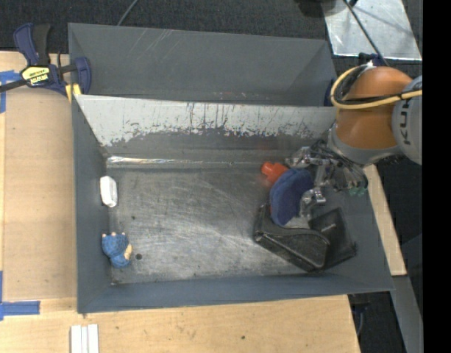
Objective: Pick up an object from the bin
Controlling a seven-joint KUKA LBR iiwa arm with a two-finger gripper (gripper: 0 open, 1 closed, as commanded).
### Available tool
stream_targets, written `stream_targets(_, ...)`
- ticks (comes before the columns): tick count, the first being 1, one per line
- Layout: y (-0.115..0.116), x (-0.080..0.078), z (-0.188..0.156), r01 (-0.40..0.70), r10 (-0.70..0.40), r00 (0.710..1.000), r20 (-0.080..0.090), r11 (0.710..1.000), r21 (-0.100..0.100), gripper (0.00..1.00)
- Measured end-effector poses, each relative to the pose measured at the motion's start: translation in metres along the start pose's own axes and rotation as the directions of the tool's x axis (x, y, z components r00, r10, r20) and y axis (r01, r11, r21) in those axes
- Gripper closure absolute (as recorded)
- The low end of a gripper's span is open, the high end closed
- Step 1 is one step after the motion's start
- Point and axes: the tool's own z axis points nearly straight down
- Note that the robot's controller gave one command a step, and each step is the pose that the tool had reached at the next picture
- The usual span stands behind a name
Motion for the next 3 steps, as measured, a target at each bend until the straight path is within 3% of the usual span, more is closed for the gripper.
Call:
stream_targets(1, 0.031, -0.002, -0.031, 0.267, -0.267, 0.964, 0.002, 0.964, -0.001, 0.0)
stream_targets(2, 0.054, -0.022, -0.031, 0.248, -0.248, 0.969, 0.0, 0.969, -0.001, 0.0)
stream_targets(3, 0.106, -0.024, -0.006, 0.158, -0.158, 0.987, -0.003, 0.987, 0.006, 0.0)
